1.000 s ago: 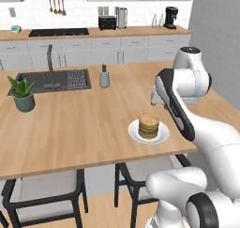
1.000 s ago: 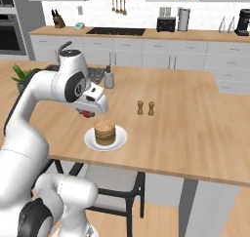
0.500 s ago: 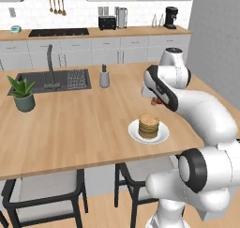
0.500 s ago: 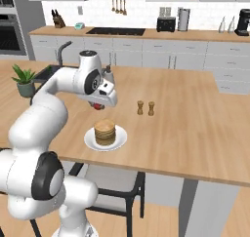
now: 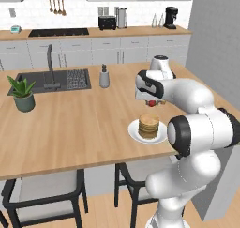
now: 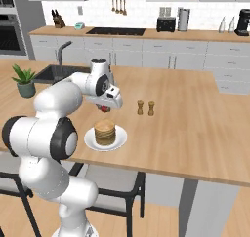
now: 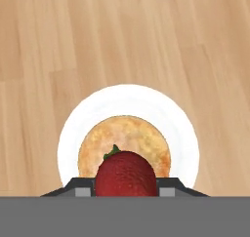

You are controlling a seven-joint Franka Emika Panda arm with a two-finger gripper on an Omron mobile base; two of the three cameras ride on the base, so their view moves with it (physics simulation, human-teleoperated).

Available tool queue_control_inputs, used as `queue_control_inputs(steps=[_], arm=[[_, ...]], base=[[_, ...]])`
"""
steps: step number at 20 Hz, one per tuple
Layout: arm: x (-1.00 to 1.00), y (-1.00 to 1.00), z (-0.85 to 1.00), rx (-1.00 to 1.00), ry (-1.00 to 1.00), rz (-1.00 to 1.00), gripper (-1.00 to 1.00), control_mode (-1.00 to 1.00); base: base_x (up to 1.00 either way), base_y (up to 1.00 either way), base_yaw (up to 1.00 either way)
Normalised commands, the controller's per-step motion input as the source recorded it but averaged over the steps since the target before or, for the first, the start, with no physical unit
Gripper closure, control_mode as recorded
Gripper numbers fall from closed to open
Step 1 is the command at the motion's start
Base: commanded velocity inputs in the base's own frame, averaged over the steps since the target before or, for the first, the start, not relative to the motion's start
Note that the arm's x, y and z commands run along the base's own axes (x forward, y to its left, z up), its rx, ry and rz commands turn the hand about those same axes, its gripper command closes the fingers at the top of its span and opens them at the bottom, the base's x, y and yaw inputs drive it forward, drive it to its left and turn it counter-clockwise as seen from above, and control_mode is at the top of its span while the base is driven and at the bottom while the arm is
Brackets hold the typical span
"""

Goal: Take the strawberry from the fridge and place it on top of the pancake, located on the dining counter.

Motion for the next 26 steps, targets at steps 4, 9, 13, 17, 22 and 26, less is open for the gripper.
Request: queue_control_inputs(steps=[4, 9, 13, 17, 22, 26], arm=[[0.03, 0.03, -0.52, 0.00, 0.12, 0.00, 1.00, -1.00], [-0.01, 0.02, -0.38, 0.00, 0.00, 0.00, 1.00, -1.00], [-0.09, 0.00, -0.27, 0.00, 0.00, 0.00, 1.00, -1.00], [-0.19, 0.04, -0.14, -0.01, 0.00, 0.00, 1.00, -1.00], [-0.05, 0.04, -0.06, 0.00, 0.00, 0.00, 1.00, -1.00], [0.02, 0.00, 0.00, 0.00, 0.00, 0.00, 1.00, -1.00]], base=[[0.00, 0.00, 0.00], [0.00, 0.00, 0.00], [0.00, 0.00, 0.00], [0.00, 0.00, 0.00], [0.00, 0.00, 0.00], [0.00, 0.00, 0.00]])
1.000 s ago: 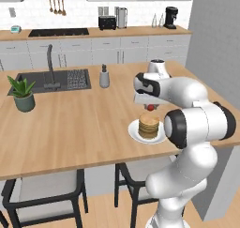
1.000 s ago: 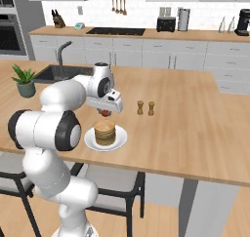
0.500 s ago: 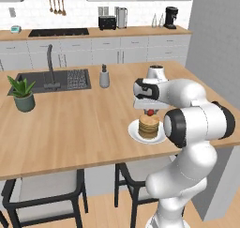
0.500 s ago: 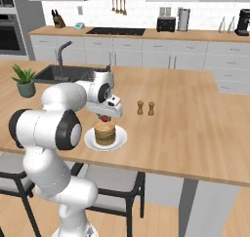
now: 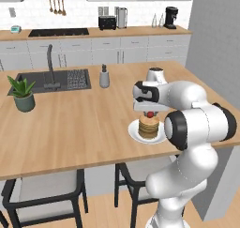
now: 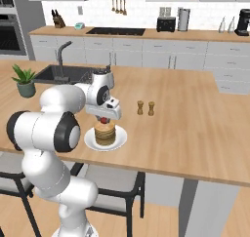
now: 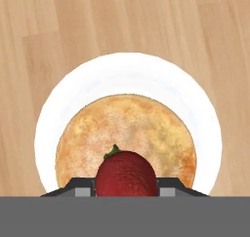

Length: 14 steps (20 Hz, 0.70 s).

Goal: Take the strawberry from the fridge and place it on top of the pancake, located on the dining counter.

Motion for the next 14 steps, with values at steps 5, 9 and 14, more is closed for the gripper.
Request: queue_control_inputs(steps=[5, 9, 14], arm=[[0.00, 0.00, 0.00, 0.00, 0.00, 0.00, 1.00, -1.00], [-0.07, 0.00, 0.00, 0.00, 0.00, 0.00, 1.00, -1.00], [-0.11, -0.02, -0.01, 0.00, 0.00, 0.00, 1.00, -1.00]], base=[[0.00, 0.00, 0.00], [0.00, 0.00, 0.00], [0.00, 0.00, 0.00]])
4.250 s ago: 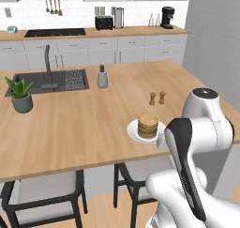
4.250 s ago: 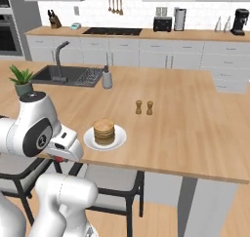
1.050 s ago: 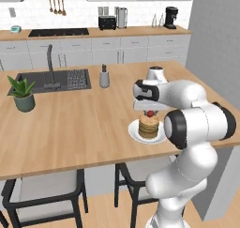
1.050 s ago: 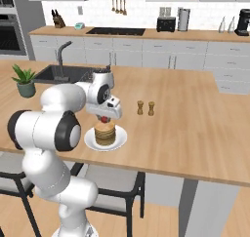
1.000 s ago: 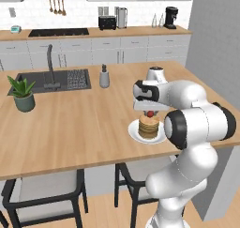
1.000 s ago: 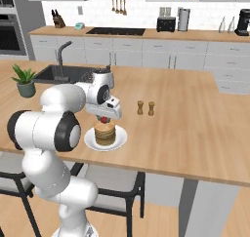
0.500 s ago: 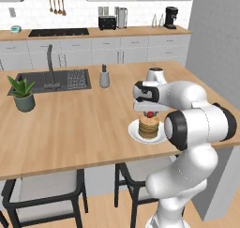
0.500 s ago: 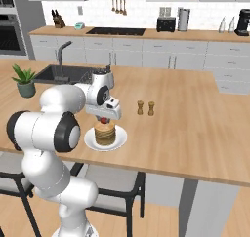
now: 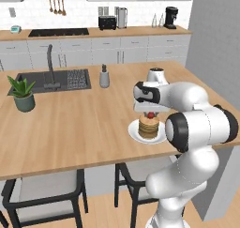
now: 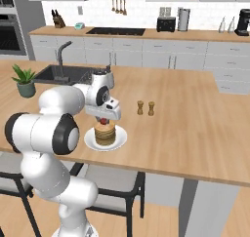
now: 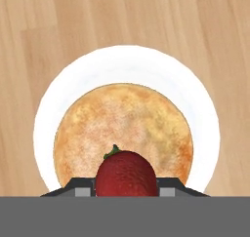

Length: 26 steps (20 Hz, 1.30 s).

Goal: Take the strawberry from the fridge and place it on top of the pancake, located on the dining counter.

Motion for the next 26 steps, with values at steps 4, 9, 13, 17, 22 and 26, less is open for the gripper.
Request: queue_control_inputs(steps=[4, 9, 13, 17, 22, 26], arm=[[0.10, -0.01, -0.09, 0.00, 0.00, 0.00, 1.00, -1.00], [0.05, 0.00, -0.20, 0.00, 0.00, 0.00, 1.00, -1.00], [0.00, 0.00, -0.19, 0.00, 0.00, 0.00, -1.00, -1.00], [-0.02, 0.00, -0.11, 0.00, 0.00, 0.00, -1.00, -1.00], [-0.14, 0.00, 0.00, 0.00, 0.00, 0.00, -1.00, -1.00], [-0.16, 0.00, 0.00, 0.00, 0.00, 0.00, -1.00, -1.00]], base=[[0.00, 0.00, 0.00], [0.00, 0.00, 0.00], [0.00, 0.00, 0.00], [0.00, 0.00, 0.00], [0.00, 0.00, 0.00], [0.00, 0.00, 0.00]])
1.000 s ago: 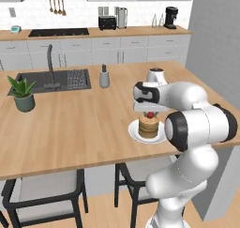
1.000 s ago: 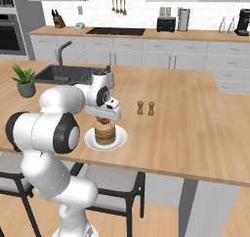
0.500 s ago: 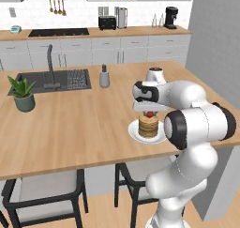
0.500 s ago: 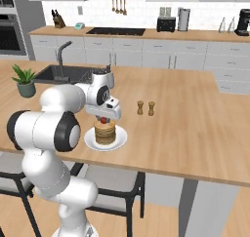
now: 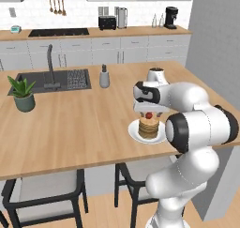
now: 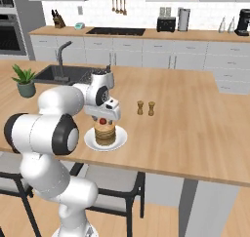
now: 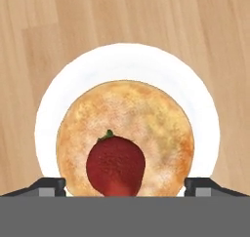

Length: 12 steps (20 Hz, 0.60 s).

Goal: Take the strawberry from the fridge and place it on top of the pancake, located on the dining counter.

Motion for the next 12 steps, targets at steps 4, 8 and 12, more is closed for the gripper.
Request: queue_control_inputs(steps=[4, 8, 12], arm=[[-0.14, 0.00, 0.24, 0.00, 0.00, 0.00, -1.00, -1.00], [-0.56, 0.00, 0.50, 0.00, -0.02, 0.00, -1.00, -1.00], [-0.80, 0.01, 0.51, 0.00, -0.03, 0.00, -1.00, -1.00]], base=[[0.00, 0.00, 0.00], [0.00, 0.00, 0.00], [0.00, 0.00, 0.00]])
